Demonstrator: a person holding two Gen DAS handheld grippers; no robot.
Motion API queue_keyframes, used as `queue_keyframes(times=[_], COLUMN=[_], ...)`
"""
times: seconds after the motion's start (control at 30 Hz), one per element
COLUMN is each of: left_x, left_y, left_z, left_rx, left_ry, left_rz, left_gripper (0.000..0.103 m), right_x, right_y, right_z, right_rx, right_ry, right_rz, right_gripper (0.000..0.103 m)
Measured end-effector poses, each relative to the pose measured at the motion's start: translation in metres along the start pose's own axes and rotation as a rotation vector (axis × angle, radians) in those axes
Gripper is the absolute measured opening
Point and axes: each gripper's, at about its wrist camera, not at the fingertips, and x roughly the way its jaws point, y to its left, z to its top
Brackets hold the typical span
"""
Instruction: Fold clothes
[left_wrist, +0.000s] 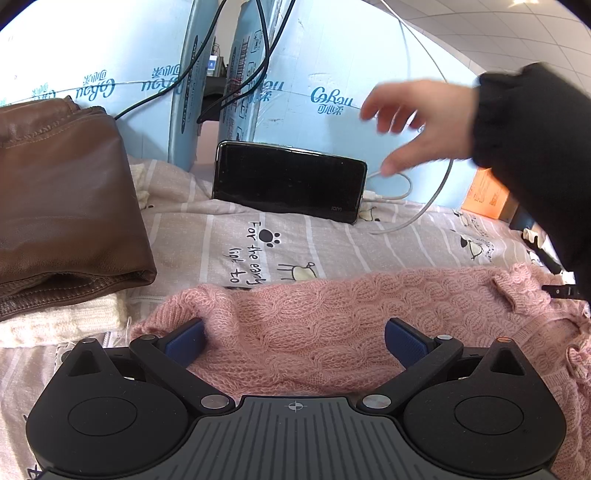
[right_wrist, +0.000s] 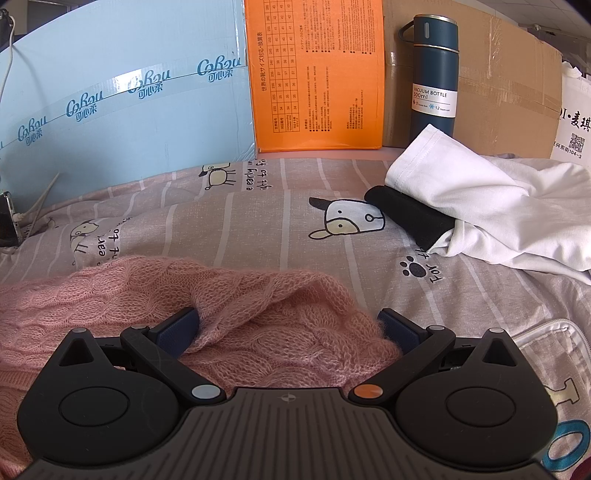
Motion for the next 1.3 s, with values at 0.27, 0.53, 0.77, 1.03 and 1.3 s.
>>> queue_keyframes(times=[0.27,0.53,0.77,1.03,1.3], left_x=[-0.005,-0.008,-0.016,-0.015,-0.014], left_y=[0.001,-0.01,-0.001,0.017,0.002], left_z=[-0.001,0.002,0.003,-0.002,0.002], left_rx=[0.009,0.086,0.075,0.028,0.053], left_ry=[-0.01,-0.026,-0.023,0.047,-0.036], left_rz=[0.016,0.111,0.225,0.293,0.286], left_gripper=[0.103,0.103,0.103,0.101,0.023], right_x=[0.0,0.0,0.0,0.0,-0.008], right_y=[0.0,0.0,0.0,-0.001,-0.011], right_z=[0.0,0.0,0.0,-0.001,-0.001], right_rx=[0.0,0.0,0.0,0.0,0.012], right_ry=[0.0,0.0,0.0,0.0,-0.011], right_rz=[0.0,0.0,0.0,-0.001,0.07], right_gripper=[0.103,0.103,0.103,0.103,0.103])
